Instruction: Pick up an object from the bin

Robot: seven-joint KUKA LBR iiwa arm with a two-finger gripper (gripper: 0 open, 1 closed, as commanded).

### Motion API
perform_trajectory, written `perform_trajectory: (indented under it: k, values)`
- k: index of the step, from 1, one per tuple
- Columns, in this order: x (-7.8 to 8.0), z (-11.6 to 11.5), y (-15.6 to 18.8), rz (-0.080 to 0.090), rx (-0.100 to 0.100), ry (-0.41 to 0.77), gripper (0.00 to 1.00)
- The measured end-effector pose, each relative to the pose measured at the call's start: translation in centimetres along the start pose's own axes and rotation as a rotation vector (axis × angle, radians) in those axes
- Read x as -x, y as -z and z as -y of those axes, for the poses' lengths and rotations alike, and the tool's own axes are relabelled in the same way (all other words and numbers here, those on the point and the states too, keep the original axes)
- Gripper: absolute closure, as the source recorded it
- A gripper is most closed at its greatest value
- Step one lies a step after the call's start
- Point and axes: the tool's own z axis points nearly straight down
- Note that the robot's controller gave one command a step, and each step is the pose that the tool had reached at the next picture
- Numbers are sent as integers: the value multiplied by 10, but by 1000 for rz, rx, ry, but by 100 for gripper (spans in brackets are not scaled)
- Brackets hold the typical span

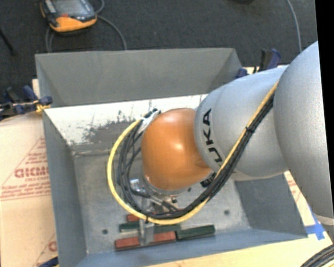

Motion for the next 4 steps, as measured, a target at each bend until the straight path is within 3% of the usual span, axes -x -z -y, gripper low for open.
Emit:
perform_trajectory:
  k: [2, 3, 4]
  values:
    - [-5, 68, -29, -4, -1, -44, 0]
    - [-8, 85, -67, 2, 2, -155, 0]
    - [23, 112, -78, -12, 4, -408, 100]
